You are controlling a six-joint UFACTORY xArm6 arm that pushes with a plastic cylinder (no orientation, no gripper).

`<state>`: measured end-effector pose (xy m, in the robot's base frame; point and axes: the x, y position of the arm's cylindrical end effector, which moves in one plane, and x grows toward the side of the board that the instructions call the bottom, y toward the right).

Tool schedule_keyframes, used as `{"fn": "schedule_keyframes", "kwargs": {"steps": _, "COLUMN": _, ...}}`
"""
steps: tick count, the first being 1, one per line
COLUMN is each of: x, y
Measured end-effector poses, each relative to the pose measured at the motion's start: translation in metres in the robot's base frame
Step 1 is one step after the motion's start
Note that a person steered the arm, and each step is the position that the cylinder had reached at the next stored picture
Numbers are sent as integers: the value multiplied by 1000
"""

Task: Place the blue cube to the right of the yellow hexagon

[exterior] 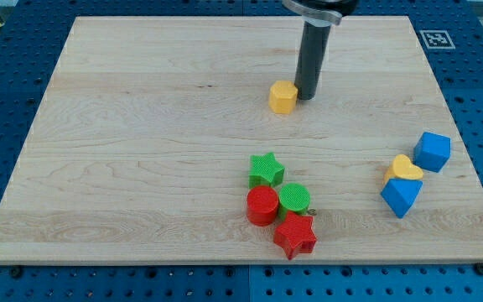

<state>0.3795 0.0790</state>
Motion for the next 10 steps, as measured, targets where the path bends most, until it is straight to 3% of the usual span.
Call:
{"fn": "schedule_keyframes", "kwargs": {"steps": 1, "x": 0, "y": 11}}
{"fn": "schedule_keyframes", "kwargs": {"steps": 2, "x": 0, "y": 88}}
{"fn": "schedule_keyframes", "kwargs": {"steps": 3, "x": 28, "y": 182}}
{"fn": "schedule_keyframes", "kwargs": {"steps": 4, "x": 83, "y": 257}}
{"fn": "schedule_keyframes", "kwargs": {"steps": 5, "x": 135, "y": 265}}
{"fn": "schedule_keyframes", "kwargs": {"steps": 6, "x": 158, "y": 247}}
{"fn": "schedule_keyframes", "kwargs": {"steps": 8, "x": 152, "y": 207}}
{"fn": "schedule_keyframes", "kwargs": {"steps": 10, "x": 117, "y": 176}}
